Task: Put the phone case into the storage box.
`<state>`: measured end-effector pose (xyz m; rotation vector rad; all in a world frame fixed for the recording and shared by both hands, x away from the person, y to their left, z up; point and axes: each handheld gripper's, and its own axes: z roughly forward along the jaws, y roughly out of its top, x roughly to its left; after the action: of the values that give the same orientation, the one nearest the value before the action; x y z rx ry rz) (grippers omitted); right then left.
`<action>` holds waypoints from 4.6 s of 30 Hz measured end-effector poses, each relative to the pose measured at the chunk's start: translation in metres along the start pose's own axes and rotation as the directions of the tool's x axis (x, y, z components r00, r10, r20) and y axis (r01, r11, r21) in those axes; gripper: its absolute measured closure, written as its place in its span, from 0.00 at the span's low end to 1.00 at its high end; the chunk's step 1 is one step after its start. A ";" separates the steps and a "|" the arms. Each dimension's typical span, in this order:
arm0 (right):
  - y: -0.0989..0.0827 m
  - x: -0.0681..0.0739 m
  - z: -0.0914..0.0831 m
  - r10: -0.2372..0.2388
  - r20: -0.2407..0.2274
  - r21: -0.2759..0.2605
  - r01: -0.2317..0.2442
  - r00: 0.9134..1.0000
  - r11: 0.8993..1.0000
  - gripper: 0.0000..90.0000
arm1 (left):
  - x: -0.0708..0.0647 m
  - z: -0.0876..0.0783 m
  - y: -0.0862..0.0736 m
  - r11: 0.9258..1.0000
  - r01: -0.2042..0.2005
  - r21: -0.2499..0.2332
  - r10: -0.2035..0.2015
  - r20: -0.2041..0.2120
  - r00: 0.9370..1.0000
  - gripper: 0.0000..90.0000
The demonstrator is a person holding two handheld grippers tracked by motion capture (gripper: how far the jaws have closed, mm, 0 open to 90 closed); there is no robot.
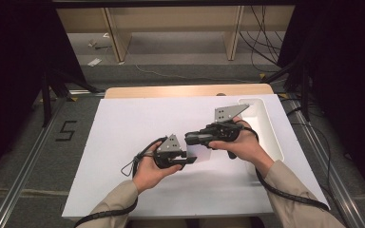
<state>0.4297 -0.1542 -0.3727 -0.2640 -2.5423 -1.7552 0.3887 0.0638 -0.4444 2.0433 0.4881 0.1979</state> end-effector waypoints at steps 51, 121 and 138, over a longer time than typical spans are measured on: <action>-0.004 -0.019 -0.018 0.115 0.230 -0.202 -0.068 0.966 0.977 0.27 | 0.003 -0.009 0.004 0.993 0.105 0.060 -0.095 -0.147 0.985 0.90; -0.017 -0.005 0.019 0.198 0.477 -0.240 -0.090 0.856 0.967 0.13 | -0.002 0.008 0.020 0.962 0.272 0.025 -0.255 -0.273 0.927 0.90; -0.018 -0.004 0.021 0.216 0.474 -0.270 -0.093 0.854 0.958 0.20 | 0.000 0.007 0.020 0.960 0.278 0.019 -0.262 -0.277 0.924 0.90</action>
<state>0.4318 -0.1414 -0.3974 -1.0353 -2.4978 -2.1517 0.3959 0.0498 -0.4307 1.9879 0.9513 0.3024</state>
